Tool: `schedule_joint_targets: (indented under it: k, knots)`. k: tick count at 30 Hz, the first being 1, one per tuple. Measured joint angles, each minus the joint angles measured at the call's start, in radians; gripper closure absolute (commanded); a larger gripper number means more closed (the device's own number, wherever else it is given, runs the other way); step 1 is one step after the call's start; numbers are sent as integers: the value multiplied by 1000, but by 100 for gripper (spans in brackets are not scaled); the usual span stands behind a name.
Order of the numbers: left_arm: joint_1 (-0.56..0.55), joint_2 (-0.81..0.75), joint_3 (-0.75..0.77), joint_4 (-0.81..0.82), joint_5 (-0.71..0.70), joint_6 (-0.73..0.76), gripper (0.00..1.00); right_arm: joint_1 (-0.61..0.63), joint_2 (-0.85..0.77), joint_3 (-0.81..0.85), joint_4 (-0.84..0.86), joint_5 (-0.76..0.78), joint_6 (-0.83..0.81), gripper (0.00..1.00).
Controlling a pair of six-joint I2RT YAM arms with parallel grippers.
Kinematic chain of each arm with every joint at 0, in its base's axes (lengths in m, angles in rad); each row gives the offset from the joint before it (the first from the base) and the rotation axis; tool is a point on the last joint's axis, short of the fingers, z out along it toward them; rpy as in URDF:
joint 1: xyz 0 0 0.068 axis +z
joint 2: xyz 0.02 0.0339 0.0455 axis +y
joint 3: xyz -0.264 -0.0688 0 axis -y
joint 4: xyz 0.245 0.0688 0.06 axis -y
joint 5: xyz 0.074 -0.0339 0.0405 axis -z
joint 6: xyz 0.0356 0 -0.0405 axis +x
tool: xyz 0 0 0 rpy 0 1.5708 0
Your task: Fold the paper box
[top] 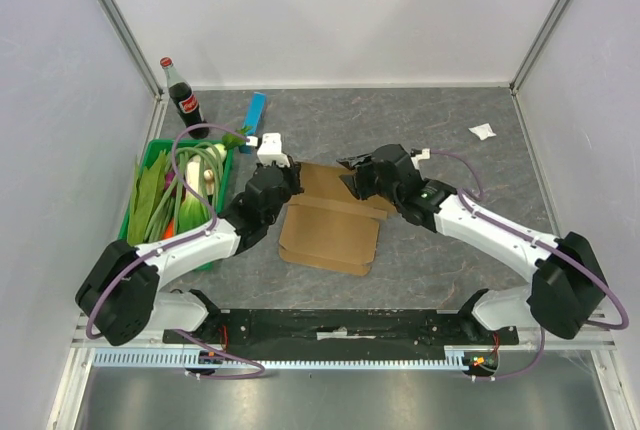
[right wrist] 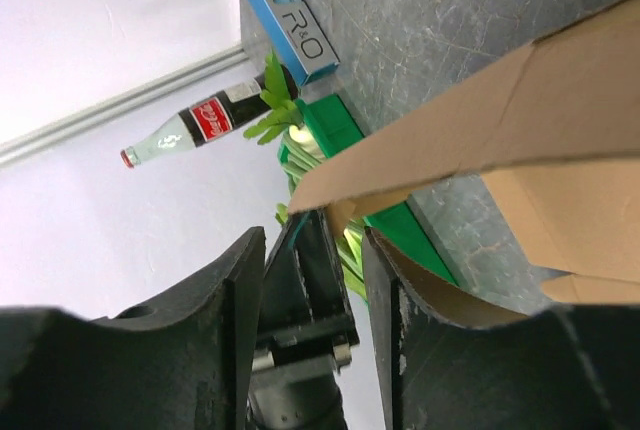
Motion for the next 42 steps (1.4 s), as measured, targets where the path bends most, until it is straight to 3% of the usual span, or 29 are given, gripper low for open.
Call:
schedule_joint_targets:
  k: [8, 11, 15, 18, 21, 22, 24, 27, 34, 38, 42]
  knots:
    - [-9, -17, -8, 20, -28, -15, 98, 5, 101, 32, 32, 30, 63, 60]
    - [-14, -24, -20, 28, -34, -16, 98, 8, 125, 50, 35, 37, 69, 68]
    - [-17, -29, -34, 42, -41, -17, 98, 14, 138, 63, 40, 48, 74, 95]
    - [-18, -30, -43, 51, -48, -17, 98, 18, 146, 65, 48, 54, 82, 100]
    - [-18, -31, -56, 58, -48, -23, 78, 19, 149, 63, 63, 60, 87, 100]
    - [-18, -34, -60, 58, -46, -27, 61, 19, 149, 59, 72, 62, 86, 100]
    - [-18, -50, -68, 53, -27, -37, 45, 19, 149, 38, 122, 66, 75, 100]
    - [-19, -124, -88, 19, 13, -60, 40, 18, 140, -37, 222, 72, 42, 100]
    - [-18, -420, -138, -125, 76, -125, 41, -1, 115, -243, 459, 46, -13, 100]
    - [10, -487, -162, -202, 79, -178, 42, -16, 97, -305, 542, 25, -39, 100]
    - [130, -419, -169, -266, 141, -251, 57, -41, 95, -329, 594, -9, -60, 100]
